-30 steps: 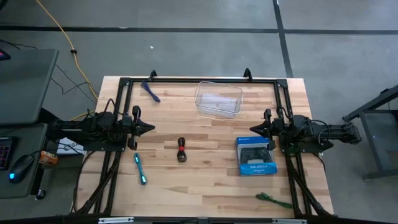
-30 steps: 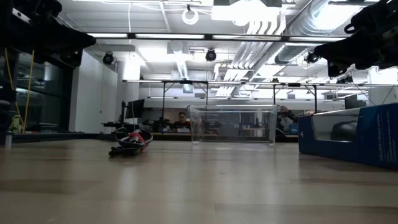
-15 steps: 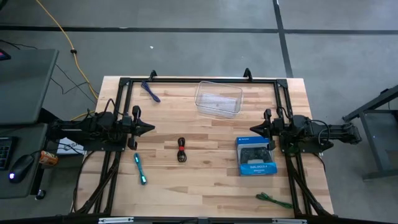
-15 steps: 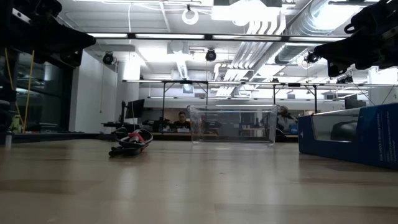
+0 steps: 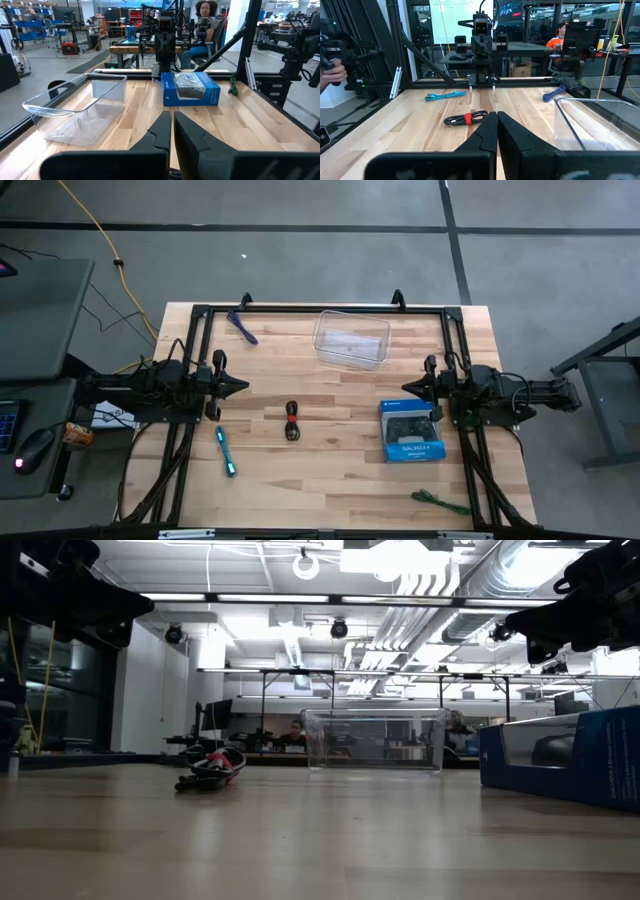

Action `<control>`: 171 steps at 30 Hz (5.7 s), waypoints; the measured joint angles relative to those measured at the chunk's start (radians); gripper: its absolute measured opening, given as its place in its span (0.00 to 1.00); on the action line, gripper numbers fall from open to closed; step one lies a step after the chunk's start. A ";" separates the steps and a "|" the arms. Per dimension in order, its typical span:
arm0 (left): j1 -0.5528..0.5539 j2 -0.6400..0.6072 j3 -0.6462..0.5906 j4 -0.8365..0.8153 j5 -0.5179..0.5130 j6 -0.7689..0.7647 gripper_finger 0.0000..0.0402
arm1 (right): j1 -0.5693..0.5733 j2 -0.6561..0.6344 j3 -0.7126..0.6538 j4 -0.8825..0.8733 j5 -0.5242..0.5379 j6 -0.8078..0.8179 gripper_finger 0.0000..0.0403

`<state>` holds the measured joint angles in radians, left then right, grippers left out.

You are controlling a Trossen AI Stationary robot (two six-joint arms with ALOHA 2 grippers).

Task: Pick and place USB-C Cables
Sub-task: Put the black charger cable into the bin

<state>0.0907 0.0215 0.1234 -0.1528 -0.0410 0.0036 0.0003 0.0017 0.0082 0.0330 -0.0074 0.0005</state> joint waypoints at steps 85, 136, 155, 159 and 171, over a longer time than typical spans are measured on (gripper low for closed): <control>-0.216 0.938 0.171 0.586 0.045 -0.002 0.56 | 0.000 0.000 0.000 0.000 0.000 0.000 0.00; -0.238 1.712 0.747 -0.213 -0.334 0.930 0.58 | 0.000 0.005 0.000 -0.015 0.000 0.000 0.00; -0.274 1.699 0.841 -0.311 -0.421 0.926 0.50 | 0.000 0.005 0.000 -0.014 0.000 0.000 0.00; -0.266 1.711 0.842 -0.326 -0.399 0.913 0.50 | 0.000 0.005 0.000 -0.014 0.000 0.000 0.00; -0.178 1.773 0.843 -0.286 -0.319 0.738 0.50 | 0.000 0.005 0.000 -0.014 0.000 0.000 0.00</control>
<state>-0.0869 1.7946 0.9662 -0.4391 -0.3599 0.7414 0.0002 0.0071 0.0082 0.0189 -0.0074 0.0006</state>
